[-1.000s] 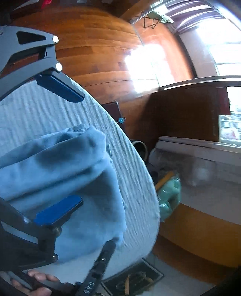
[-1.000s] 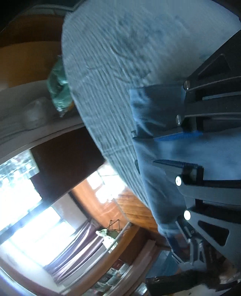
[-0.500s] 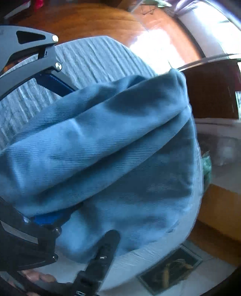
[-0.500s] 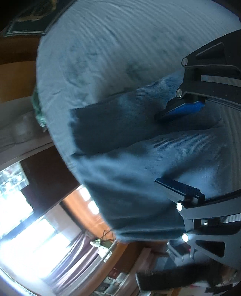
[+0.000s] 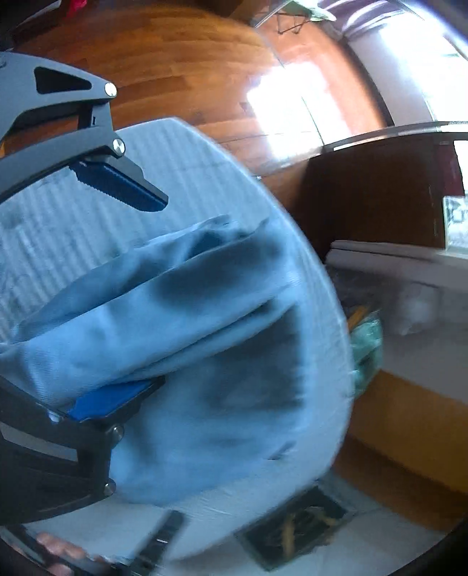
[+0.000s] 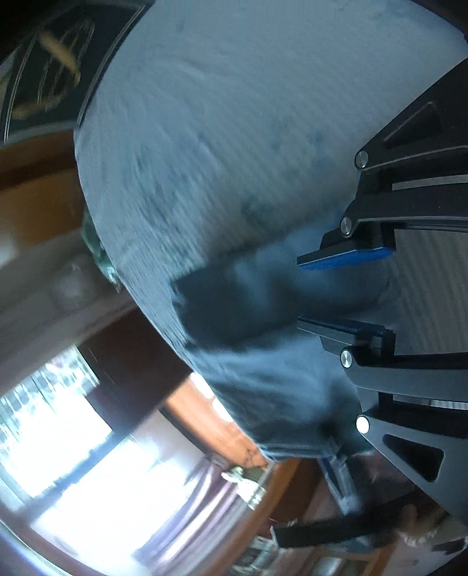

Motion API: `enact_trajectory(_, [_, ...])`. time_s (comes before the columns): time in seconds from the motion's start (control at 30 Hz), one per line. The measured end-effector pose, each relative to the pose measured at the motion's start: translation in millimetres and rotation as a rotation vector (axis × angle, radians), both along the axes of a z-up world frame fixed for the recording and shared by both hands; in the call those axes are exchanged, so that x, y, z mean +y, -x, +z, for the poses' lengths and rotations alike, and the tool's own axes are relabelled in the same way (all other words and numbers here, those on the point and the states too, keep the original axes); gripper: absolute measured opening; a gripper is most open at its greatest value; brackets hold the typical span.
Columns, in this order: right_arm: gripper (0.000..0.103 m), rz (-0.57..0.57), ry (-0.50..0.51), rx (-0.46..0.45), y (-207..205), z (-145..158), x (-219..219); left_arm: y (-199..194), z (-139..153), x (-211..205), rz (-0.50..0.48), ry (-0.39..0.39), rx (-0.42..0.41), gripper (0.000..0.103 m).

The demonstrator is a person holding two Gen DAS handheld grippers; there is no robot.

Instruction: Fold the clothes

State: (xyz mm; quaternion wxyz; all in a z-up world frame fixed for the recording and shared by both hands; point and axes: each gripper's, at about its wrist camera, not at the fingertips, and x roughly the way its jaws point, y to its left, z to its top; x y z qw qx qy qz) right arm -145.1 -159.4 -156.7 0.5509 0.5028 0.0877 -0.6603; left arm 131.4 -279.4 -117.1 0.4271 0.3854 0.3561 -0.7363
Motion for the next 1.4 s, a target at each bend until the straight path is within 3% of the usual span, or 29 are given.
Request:
enact_trajectory(0.17, [0.038, -0.065, -0.030, -0.054, 11.3, -11.8, 11.2, -2.0, -4.5, -29.9, 0.004, -0.012, -0.011, 0.090])
enact_trajectory(0.23, [0.055, -0.075, -0.050, -0.056, 8.2, -18.1, 12.1, 3.0, -11.7, -35.3, -0.010, -0.028, 0.003, 0.090])
enact_trajectory(0.27, [0.081, -0.078, -0.048, -0.059, 5.4, -19.4, 12.5, 7.7, -14.6, -35.7, -0.022, -0.025, 0.007, 0.091])
enact_trajectory(0.3, [0.096, -0.080, -0.045, -0.062, 2.6, -20.8, 13.0, 12.6, -18.0, -34.2, -0.036, -0.023, 0.003, 0.098])
enact_trajectory(0.33, [0.097, -0.081, -0.043, -0.064, 0.1, -22.0, 13.1, 17.4, -24.0, -32.8, -0.047, -0.027, -0.009, 0.103])
enact_trajectory(0.47, [0.097, -0.070, -0.059, -0.051, -11.6, -28.5, 7.6, 34.0, -42.5, -32.2, -0.071, -0.025, -0.033, 0.103])
enact_trajectory(0.5, [0.096, -0.071, -0.062, -0.048, -14.1, -30.8, 5.4, 36.7, -44.1, -31.5, -0.077, -0.022, -0.035, 0.103])
enact_trajectory(0.57, [0.074, -0.078, -0.059, -0.037, -19.8, -33.1, 1.4, 37.8, -42.5, -30.7, -0.100, -0.036, -0.015, 0.096])
enact_trajectory(0.6, [0.049, -0.078, -0.050, -0.039, -22.5, -33.5, -0.4, 38.2, -41.1, -30.0, -0.113, -0.044, -0.002, 0.081])
enact_trajectory(0.63, [0.039, -0.073, -0.034, -0.055, -24.8, -33.2, -2.3, 38.5, -39.7, -29.3, -0.126, -0.052, 0.010, 0.066])
enact_trajectory(0.77, [0.039, -0.083, -0.023, -0.049, -26.7, -34.6, -5.6, 43.4, -40.4, -31.9, -0.155, -0.050, 0.017, 0.067])
enact_trajectory(0.83, [0.053, -0.107, -0.015, -0.032, -26.1, -32.6, 0.6, 45.8, -41.4, -33.9, -0.162, -0.041, 0.018, 0.071])
enact_trajectory(0.9, [0.059, -0.115, -0.016, -0.012, -27.6, -32.2, 3.6, 48.4, -42.2, -34.5, -0.168, -0.030, 0.016, 0.072])
enact_trajectory(1.07, [0.061, -0.106, -0.017, 0.005, -29.9, -36.2, -3.8, 54.2, -41.8, -24.6, -0.175, 0.000, -0.019, 0.078])
enact_trajectory(1.1, [0.058, -0.100, -0.012, 0.000, -30.9, -36.4, -5.8, 53.8, -40.6, -23.8, -0.178, -0.010, -0.013, 0.069])
enact_trajectory(1.13, [0.041, -0.089, -0.004, -0.017, -33.0, -36.2, -5.7, 52.0, -38.4, -22.9, -0.183, -0.026, 0.004, 0.056])
enact_trajectory(1.17, [0.035, -0.078, 0.004, -0.033, -35.1, -36.0, -5.7, 51.2, -37.7, -22.2, -0.186, -0.030, 0.010, 0.052])
enact_trajectory(1.27, [0.034, -0.068, 0.010, -0.053, -38.6, -39.0, -7.1, 50.4, -38.3, -20.4, -0.193, -0.020, 0.009, 0.049])
enact_trajectory(1.33, [0.032, -0.078, 0.008, -0.072, -35.1, -40.4, -9.0, 49.9, -36.4, -19.1, -0.200, -0.020, 0.012, 0.041])
enact_trajectory(1.4, [0.032, -0.071, -0.007, -0.058, -35.9, -38.7, -11.9, 49.8, -37.7, -19.3, -0.209, -0.020, 0.014, 0.041])
